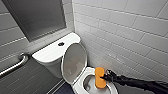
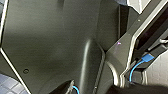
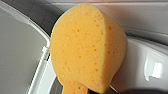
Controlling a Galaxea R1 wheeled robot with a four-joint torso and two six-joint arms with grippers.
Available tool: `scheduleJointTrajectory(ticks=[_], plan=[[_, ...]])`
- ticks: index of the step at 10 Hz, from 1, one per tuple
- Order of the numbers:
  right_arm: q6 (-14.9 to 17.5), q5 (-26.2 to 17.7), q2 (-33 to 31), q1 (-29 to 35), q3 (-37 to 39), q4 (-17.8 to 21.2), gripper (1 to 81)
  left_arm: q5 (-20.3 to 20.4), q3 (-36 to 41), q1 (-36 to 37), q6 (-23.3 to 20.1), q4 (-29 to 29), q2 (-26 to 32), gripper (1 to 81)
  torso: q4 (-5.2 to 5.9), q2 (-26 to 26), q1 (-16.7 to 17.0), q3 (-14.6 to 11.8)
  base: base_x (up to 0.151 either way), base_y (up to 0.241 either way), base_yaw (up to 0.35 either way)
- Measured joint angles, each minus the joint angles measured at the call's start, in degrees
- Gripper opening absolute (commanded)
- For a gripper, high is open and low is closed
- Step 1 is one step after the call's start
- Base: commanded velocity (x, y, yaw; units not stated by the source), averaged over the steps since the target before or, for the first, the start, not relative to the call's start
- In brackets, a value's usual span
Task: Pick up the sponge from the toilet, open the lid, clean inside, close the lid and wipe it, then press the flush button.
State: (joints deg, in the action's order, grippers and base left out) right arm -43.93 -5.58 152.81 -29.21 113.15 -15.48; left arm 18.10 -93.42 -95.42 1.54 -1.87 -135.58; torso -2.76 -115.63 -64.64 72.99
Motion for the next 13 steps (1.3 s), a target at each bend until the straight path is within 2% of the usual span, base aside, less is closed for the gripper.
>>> scheduleJointTrajectory(ticks=[5,11,13], plan=[[-1.1,5.8,-11.1,-6.4,-10.9,0.1,1.0,0.0,1.7,0.0,-0.2,0.0,0.7,81.1,0.00,0.0,0.0,0.0,0.000,0.000,0.000],[-1.8,6.0,-23.9,-11.3,-23.7,0.2,1.0,-0.1,-0.6,0.2,-0.4,-0.3,-2.5,81.1,0.02,0.0,0.0,0.0,0.000,0.000,0.000],[-1.8,9.3,-26.3,-14.8,-25.8,0.2,1.0,0.0,-0.8,0.7,-0.4,-0.9,-2.9,81.1,0.02,0.0,0.0,0.0,0.000,0.000,0.000]])
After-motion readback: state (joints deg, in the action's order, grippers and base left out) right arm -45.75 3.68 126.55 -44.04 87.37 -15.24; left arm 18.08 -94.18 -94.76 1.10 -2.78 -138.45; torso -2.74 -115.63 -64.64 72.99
